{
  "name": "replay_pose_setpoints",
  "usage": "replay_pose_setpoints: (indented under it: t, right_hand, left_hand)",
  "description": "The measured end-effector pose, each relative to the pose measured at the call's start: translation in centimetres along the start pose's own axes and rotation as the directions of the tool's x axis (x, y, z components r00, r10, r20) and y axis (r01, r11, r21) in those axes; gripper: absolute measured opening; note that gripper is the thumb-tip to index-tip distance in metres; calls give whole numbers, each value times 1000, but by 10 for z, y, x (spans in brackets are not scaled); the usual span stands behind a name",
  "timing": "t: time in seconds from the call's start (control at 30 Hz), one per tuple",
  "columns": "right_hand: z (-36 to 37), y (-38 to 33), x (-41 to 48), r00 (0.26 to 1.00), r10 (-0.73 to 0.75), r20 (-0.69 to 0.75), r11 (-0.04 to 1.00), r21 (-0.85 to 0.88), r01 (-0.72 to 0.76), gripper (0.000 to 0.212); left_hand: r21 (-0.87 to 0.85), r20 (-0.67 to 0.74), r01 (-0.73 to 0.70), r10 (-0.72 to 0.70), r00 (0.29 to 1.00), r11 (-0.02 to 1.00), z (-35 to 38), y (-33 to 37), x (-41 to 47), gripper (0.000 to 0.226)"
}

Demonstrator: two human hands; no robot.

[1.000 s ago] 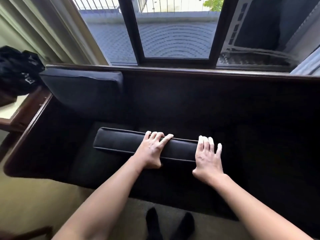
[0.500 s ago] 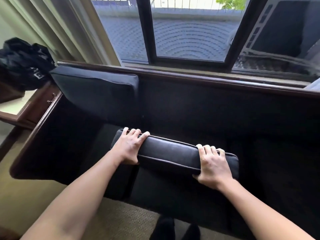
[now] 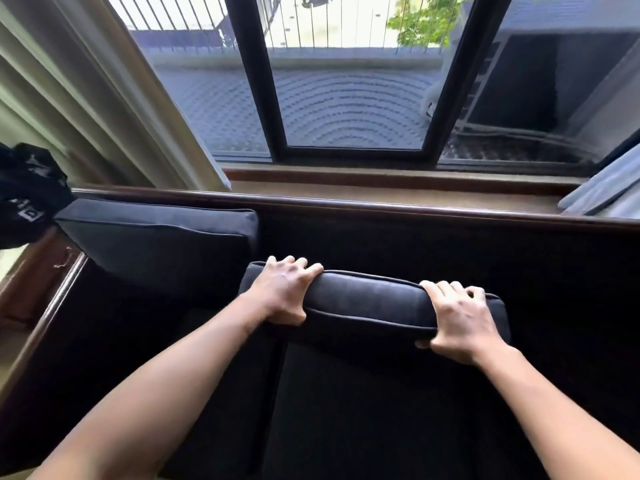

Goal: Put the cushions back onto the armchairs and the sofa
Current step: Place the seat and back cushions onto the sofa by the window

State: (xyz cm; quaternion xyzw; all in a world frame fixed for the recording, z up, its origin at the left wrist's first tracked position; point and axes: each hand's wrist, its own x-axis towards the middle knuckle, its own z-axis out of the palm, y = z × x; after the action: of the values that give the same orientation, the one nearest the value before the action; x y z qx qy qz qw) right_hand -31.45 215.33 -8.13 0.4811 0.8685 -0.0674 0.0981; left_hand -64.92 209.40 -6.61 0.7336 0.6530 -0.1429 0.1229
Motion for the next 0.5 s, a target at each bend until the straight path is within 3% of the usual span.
replay_pose_setpoints:
  t: [0.2, 0.5]
  right_hand:
    - [-14, 11, 66, 1000, 12, -28, 999, -40, -13, 109]
    - [3, 11, 148, 999, -14, 35, 999, -29, 15, 110]
  left_hand:
    - [21, -48, 3, -2, 999, 1000, -20, -30, 62, 90]
    - [-9, 51, 49, -49, 998, 999, -8, -71, 125, 110]
